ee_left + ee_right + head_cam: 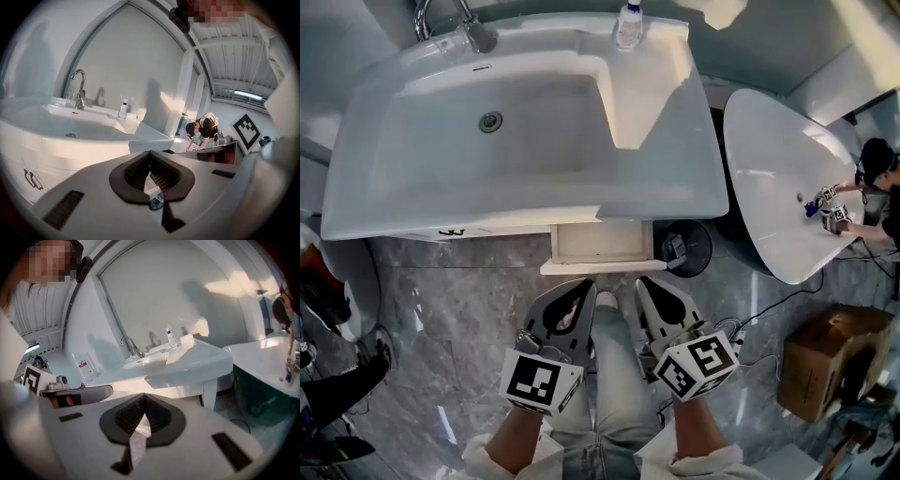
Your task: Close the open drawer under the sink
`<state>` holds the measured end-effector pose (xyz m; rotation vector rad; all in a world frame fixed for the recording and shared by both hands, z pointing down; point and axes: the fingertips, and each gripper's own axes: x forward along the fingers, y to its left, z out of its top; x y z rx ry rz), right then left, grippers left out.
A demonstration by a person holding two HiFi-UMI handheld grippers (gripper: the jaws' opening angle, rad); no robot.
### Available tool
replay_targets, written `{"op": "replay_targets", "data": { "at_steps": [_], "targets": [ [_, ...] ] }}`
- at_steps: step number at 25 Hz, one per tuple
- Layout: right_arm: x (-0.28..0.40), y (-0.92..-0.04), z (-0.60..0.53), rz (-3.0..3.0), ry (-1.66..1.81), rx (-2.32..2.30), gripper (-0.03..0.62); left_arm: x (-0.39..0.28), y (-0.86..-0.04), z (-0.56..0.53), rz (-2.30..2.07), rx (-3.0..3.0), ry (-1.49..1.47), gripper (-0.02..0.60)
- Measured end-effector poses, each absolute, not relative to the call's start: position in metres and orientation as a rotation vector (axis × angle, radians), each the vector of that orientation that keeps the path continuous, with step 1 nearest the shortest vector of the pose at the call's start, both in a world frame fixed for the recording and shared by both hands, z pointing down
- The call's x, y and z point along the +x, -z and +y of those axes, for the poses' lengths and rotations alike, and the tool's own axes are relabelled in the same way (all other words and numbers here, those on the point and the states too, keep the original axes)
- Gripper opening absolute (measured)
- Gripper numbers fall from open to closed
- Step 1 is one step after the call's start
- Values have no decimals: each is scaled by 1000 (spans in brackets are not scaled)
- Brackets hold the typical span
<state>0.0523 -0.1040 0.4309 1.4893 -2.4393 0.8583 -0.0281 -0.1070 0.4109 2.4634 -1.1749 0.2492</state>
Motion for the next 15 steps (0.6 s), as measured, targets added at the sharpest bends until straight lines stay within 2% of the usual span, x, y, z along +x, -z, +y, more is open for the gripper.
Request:
{"op": "replay_targets", "data": {
  "at_steps": [15],
  "targets": [
    [54, -523, -105, -2352, -830, 1494, 9, -31, -501, -105, -1181, 2394, -341, 15]
  ]
}}
